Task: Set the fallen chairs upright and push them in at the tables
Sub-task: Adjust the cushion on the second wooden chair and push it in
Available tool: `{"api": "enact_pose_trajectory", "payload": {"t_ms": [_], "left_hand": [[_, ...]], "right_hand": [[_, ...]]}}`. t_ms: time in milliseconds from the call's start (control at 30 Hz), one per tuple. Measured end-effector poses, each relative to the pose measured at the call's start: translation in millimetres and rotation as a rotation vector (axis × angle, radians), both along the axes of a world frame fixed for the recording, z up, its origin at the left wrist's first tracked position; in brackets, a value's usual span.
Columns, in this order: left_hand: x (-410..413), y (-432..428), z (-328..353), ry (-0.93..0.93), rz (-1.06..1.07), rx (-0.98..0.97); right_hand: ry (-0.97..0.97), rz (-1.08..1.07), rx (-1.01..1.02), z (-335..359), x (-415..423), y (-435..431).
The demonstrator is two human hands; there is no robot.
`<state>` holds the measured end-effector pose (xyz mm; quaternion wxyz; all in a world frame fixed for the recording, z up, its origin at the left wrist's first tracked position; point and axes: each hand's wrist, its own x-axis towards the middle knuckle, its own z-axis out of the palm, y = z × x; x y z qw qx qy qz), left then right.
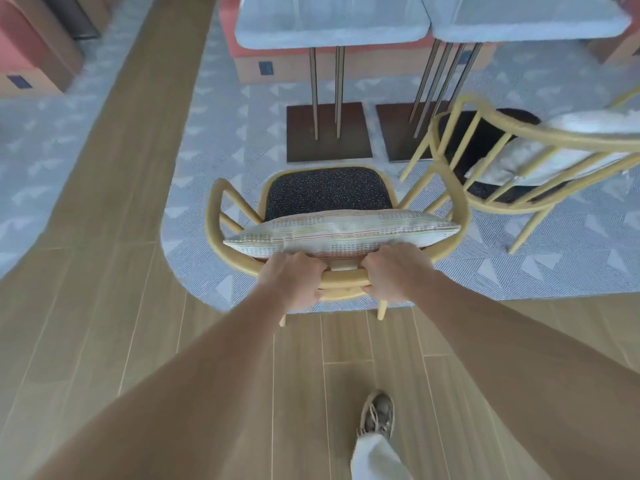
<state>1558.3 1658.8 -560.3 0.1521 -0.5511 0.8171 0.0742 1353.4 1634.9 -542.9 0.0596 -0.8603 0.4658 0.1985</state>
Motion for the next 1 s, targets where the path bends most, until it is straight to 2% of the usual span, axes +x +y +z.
{"api": "enact_pose_trajectory", "payload": {"t_ms": [233,333,500,767,1000], "left_hand": [[-8,-143,10,-0.028,0.024,0.044],[-9,-199,12,0.035,0.070,0.051],[-5,-279,11,0.014,0.005,0.016],[13,-372,8,0.024,-0.021,0.002],[0,-399,16,0.077,-0.075,0.049]], "right_hand": [[-0.026,0.017,-0.034,-4,-6,-148],[-0.054,0.013,-0.056,-5,-8,-207],[-0.044,-0.008,-0.076,-9,-3,-282],[-0.045,-0.053,-0.047,-2,11,-364],[0.004,-0.058,0.011,4,-1,-393]]}}
